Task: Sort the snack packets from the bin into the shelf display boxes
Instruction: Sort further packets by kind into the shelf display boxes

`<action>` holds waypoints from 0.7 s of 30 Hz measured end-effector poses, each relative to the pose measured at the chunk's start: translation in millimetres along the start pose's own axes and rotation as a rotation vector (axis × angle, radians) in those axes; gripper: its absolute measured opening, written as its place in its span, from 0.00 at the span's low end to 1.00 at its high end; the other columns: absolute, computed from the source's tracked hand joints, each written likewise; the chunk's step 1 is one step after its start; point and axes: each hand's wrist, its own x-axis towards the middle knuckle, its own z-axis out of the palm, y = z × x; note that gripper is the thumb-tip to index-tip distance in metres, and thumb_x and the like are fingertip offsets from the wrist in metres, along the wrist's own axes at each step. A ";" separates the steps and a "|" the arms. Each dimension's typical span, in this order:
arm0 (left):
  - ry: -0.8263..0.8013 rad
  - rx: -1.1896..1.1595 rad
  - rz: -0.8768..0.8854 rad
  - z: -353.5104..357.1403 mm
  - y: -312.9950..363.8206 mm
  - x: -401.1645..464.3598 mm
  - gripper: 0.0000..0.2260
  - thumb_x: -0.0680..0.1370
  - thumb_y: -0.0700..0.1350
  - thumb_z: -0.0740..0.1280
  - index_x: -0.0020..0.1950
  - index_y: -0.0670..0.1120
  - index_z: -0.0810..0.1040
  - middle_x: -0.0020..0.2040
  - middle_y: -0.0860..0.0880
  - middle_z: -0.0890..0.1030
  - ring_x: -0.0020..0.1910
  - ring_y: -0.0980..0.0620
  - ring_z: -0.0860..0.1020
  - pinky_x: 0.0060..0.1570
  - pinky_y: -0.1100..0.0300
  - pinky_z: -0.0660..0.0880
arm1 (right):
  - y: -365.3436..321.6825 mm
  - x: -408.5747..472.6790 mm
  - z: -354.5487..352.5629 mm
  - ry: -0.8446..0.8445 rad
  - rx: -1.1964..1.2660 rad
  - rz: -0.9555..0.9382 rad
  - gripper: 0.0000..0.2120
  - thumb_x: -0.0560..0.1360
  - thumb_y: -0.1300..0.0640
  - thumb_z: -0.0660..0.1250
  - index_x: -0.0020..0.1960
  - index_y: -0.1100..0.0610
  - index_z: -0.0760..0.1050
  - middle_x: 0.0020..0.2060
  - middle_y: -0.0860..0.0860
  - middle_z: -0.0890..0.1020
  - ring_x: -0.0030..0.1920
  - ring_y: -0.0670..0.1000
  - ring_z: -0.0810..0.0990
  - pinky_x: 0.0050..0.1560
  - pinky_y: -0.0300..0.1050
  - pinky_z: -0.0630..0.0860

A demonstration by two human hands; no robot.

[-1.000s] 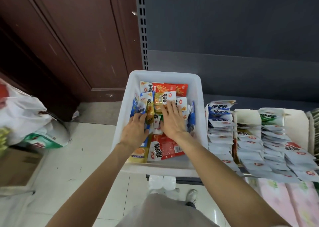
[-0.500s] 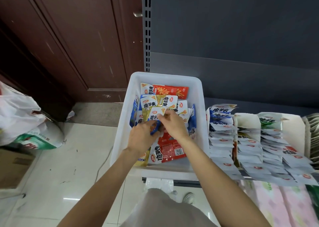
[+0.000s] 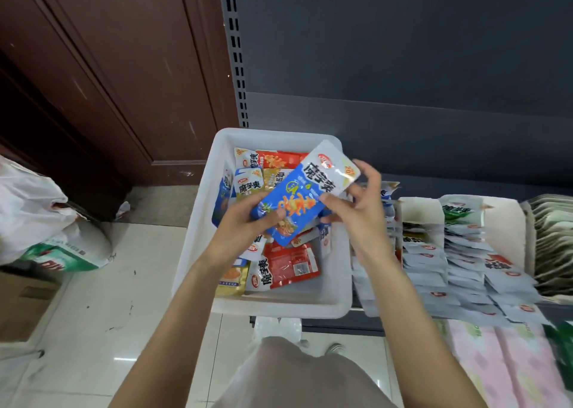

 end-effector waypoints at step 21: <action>-0.096 0.894 0.614 118.0 -26.6 52.6 0.14 0.71 0.39 0.66 0.55 0.46 0.82 0.51 0.49 0.82 0.48 0.46 0.81 0.51 0.51 0.78 | -37.8 34.2 -148.2 0.160 -0.376 -0.349 0.06 0.76 0.66 0.66 0.47 0.56 0.71 0.42 0.50 0.81 0.44 0.47 0.83 0.43 0.46 0.81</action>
